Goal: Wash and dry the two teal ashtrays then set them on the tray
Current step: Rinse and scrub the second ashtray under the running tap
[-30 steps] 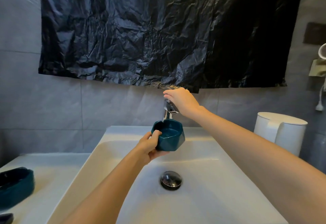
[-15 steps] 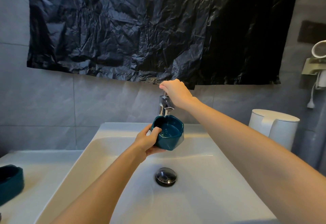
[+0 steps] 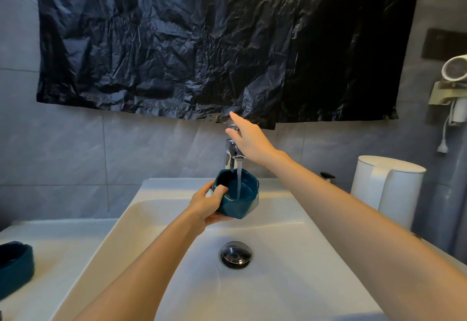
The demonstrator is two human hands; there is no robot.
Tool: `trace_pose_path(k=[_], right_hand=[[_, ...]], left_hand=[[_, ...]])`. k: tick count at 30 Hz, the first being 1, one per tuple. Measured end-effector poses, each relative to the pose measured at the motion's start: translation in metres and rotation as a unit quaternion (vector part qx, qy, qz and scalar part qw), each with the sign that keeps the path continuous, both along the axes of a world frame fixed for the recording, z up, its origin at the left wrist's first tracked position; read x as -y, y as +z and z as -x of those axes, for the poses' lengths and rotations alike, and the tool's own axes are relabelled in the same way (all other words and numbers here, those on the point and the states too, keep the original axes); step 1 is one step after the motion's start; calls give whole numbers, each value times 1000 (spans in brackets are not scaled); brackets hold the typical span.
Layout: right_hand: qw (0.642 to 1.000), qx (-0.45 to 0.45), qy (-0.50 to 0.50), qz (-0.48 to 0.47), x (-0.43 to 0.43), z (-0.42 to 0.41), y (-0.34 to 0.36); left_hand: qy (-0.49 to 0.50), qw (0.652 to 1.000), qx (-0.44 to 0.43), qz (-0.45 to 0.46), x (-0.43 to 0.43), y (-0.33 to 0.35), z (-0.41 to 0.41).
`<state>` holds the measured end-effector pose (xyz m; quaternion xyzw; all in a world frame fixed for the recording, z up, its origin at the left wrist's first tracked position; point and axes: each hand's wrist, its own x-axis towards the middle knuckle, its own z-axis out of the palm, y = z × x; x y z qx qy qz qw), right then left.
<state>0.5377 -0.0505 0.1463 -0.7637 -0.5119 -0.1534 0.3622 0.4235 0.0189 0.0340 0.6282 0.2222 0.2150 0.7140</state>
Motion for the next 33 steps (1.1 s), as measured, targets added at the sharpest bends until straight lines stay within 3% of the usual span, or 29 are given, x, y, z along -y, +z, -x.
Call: trace_pose_path(k=[5,7,8,9,10,12,13,15,18,21,23,26,27,29,33], right_hand=[[975,7,-74,-212,38,20,-42],[978,-66,-120,-158,50,20,-63],[976,-149,-125,-94,54,19,-72],[956,-271,-108,-29,56,19,-81],[907,-414,-69,14,57,21,-87],[780,-625,16,17,56,24,-97],[747,-664,33,0,55,25,-101],[739,-672,29,-16,53,25,-105],[774,-633,-15,-25,56,21,-106],[840,-539,-52,-38,56,10,-108],[904,-421,-62,-26,53,6,-112],[990,-118,-74,-22,58,8,-122],[997,-13,-68,-42,61,12,-124],[993,102,-34,-49,63,18,-129],[965,221,7,141,59,29,-134]], left_hand=[[2,1000,-28,-10,-2,-4,2],[-21,998,-52,1,-1,0,6],[-36,997,-71,1,1,3,8],[-50,995,-92,-1,2,6,11],[-62,992,-111,0,1,9,13],[-76,987,-141,5,-1,12,16],[-76,986,-151,5,-2,12,16],[-73,983,-167,11,-3,7,15],[-94,979,-174,52,5,-6,6],[-95,985,-129,60,14,-11,-3],[-61,994,-74,43,15,-10,-6],[23,999,-32,-22,4,-13,-4],[49,998,-27,-37,-1,-14,-3],[84,995,-22,-55,-7,-15,1],[121,989,-1,-85,-12,-13,4]])
